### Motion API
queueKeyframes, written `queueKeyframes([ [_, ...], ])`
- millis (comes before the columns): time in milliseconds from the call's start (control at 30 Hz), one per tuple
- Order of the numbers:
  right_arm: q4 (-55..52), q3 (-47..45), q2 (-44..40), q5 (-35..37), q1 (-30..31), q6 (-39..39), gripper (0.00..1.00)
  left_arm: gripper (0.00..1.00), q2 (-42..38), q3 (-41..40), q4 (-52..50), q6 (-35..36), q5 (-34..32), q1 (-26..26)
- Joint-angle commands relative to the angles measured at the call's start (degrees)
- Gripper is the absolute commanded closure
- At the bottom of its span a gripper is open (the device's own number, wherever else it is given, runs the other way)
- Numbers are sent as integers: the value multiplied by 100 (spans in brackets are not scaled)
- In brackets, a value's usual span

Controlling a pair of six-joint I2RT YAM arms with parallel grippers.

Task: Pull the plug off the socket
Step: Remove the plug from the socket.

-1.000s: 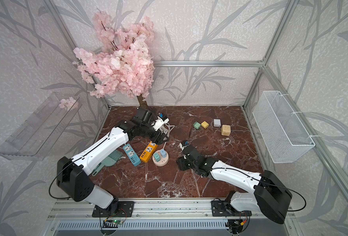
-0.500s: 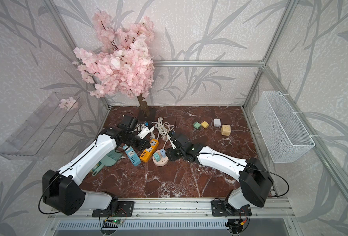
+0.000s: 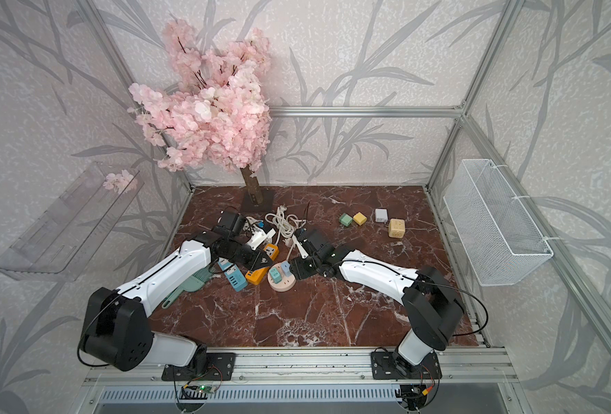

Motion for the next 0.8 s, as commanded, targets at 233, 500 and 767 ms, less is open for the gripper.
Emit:
queueKeyframes([
  [233, -36, 379, 193, -81, -11, -104, 42, 100, 432, -171, 291, -78, 156, 68],
  [500, -117, 497, 280, -36, -11, -140, 43, 100, 497, -239, 195, 32, 106, 112],
  [767, -112, 588, 378, -36, -3, -145, 42, 100, 739, -233, 22, 140, 137, 121],
])
